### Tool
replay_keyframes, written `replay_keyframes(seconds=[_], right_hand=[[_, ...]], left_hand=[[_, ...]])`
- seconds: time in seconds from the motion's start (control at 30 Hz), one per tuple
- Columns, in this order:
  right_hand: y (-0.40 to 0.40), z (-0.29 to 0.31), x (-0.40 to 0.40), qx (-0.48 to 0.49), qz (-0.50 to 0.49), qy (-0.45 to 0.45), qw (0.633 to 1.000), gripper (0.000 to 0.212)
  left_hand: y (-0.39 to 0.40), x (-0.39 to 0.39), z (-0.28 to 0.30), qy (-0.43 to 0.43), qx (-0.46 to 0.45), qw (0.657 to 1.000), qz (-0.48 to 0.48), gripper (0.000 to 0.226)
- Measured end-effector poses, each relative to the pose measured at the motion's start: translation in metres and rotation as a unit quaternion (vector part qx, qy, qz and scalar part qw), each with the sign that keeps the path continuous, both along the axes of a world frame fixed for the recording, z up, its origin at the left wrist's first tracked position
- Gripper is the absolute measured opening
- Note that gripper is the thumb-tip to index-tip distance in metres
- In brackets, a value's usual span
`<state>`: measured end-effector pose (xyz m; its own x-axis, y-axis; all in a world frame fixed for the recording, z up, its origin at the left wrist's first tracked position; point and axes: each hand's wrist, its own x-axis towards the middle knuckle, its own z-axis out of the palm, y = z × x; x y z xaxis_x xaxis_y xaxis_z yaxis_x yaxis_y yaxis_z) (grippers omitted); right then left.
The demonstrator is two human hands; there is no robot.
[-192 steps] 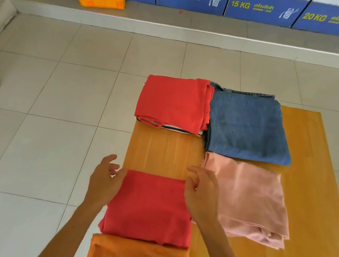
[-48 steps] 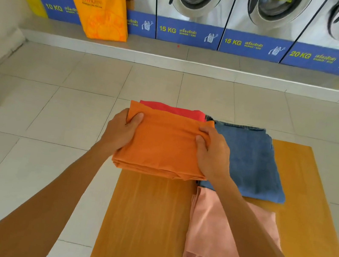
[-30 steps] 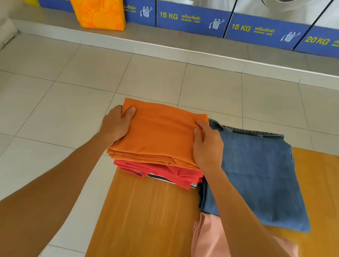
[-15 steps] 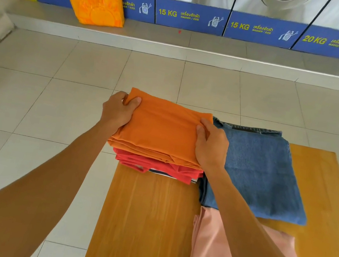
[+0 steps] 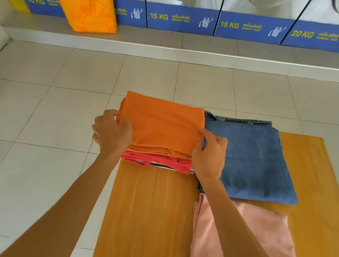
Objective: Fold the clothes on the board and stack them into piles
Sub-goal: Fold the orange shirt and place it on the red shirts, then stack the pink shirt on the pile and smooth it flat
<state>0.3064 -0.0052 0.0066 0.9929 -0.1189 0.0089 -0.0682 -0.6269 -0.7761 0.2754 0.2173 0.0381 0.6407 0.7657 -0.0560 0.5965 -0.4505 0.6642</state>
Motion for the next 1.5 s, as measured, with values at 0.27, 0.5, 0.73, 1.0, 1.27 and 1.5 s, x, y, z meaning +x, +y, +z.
replay_keyframes(seconds=[0.27, 0.5, 0.73, 1.0, 1.27, 1.5], right_hand=[[-0.025, 0.004, -0.093, 0.058, 0.006, -0.031, 0.998, 0.031], [-0.109, -0.015, -0.174, 0.021, -0.094, 0.012, 0.995, 0.027], [-0.216, -0.020, -0.167, -0.167, -0.207, 0.227, 0.937, 0.040], [-0.224, -0.029, -0.190, -0.073, -0.087, 0.286, 0.951, 0.057], [-0.187, -0.023, -0.228, -0.046, 0.029, 0.296, 0.954, 0.059], [-0.163, -0.017, -0.242, -0.027, 0.040, 0.256, 0.965, 0.049]], left_hand=[[-0.116, -0.086, -0.004, -0.117, -0.085, 0.981, -0.126, 0.034], [-0.192, -0.146, -0.059, 0.104, -0.185, 0.920, -0.329, 0.042], [-0.243, -0.151, -0.056, 0.160, -0.222, 0.930, -0.244, 0.070], [-0.235, -0.160, -0.057, 0.238, -0.291, 0.903, -0.206, 0.076], [-0.203, -0.174, -0.047, 0.224, -0.290, 0.900, -0.235, 0.046], [-0.170, -0.193, -0.031, 0.183, -0.300, 0.906, -0.237, 0.080]])
